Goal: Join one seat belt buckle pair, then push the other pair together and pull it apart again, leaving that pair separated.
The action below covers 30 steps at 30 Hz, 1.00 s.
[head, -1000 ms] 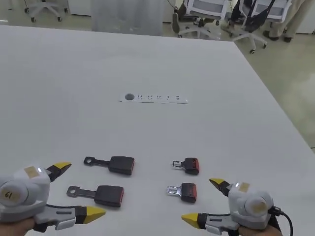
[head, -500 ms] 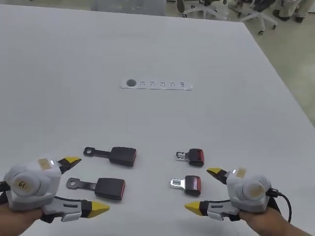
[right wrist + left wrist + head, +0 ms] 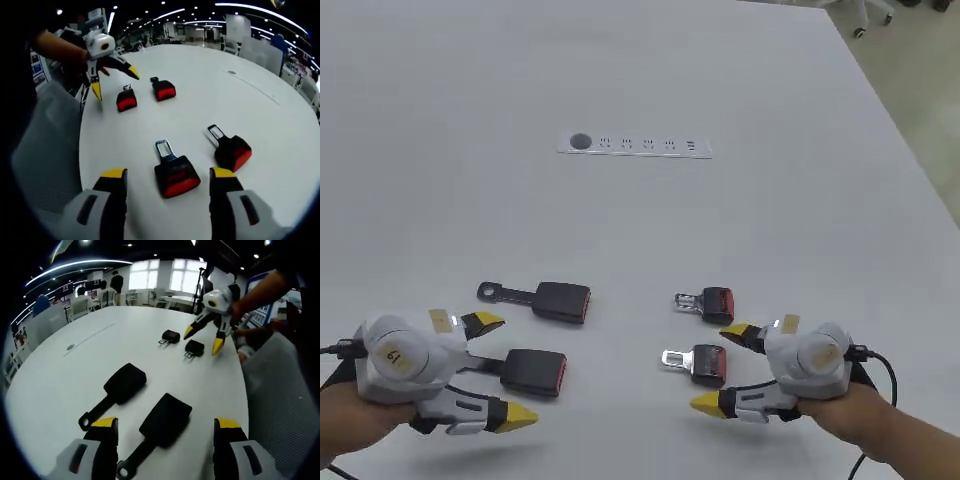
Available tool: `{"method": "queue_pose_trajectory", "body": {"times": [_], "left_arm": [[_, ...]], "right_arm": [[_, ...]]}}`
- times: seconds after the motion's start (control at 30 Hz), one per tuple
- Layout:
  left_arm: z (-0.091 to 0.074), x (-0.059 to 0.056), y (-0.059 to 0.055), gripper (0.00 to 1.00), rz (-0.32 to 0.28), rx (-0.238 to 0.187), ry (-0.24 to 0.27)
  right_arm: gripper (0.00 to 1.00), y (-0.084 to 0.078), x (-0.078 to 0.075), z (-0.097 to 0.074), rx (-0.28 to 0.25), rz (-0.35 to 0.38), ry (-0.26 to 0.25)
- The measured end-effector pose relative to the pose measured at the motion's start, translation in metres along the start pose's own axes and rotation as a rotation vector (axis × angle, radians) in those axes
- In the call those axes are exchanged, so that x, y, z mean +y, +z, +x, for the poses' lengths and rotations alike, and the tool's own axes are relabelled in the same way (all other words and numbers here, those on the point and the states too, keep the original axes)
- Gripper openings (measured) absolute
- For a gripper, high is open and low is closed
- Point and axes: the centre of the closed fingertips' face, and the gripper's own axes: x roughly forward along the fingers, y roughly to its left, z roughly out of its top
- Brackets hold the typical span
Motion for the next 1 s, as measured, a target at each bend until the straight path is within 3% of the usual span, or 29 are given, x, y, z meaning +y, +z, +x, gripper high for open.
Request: {"method": "queue_pose_trajectory", "body": {"times": [0.1, 0.17, 0.33, 0.43, 0.47, 0.5, 0.53, 0.57, 0.9, 1.0], "left_arm": [[0.006, 0.002, -0.002, 0.75, 0.016, 0.003, -0.014], [0.010, 0.003, -0.008, 0.72, 0.027, 0.040, -0.030], [0.019, 0.003, -0.012, 0.59, 0.088, 0.067, -0.056], [0.025, 0.004, -0.024, 0.49, 0.175, 0.137, -0.062], [0.026, 0.004, -0.027, 0.48, 0.189, 0.154, -0.061], [0.027, 0.008, -0.023, 0.47, 0.207, 0.138, -0.030], [0.027, 0.004, -0.019, 0.47, 0.206, 0.118, -0.053], [0.026, 0.005, -0.020, 0.46, 0.201, 0.133, -0.058], [0.028, 0.005, -0.020, 0.38, 0.229, 0.132, -0.069], [0.028, 0.005, -0.020, 0.38, 0.233, 0.129, -0.071]], "right_arm": [[0.65, -0.002, -0.001, 0.003, 0.019, -0.016, 0.020], [0.63, -0.004, -0.002, 0.004, 0.031, -0.024, 0.035], [0.54, -0.010, -0.003, 0.006, 0.086, -0.094, 0.076], [0.51, -0.016, -0.006, 0.008, 0.134, -0.141, 0.090], [0.49, -0.014, -0.006, 0.008, 0.126, -0.171, 0.097], [0.47, -0.015, -0.006, 0.008, 0.134, -0.152, 0.099], [0.45, -0.014, -0.007, 0.009, 0.135, -0.154, 0.107], [0.45, -0.014, -0.007, 0.009, 0.136, -0.161, 0.113], [0.36, -0.016, -0.013, 0.006, 0.171, -0.264, 0.158], [0.36, -0.015, -0.013, 0.006, 0.183, -0.260, 0.169]]}}
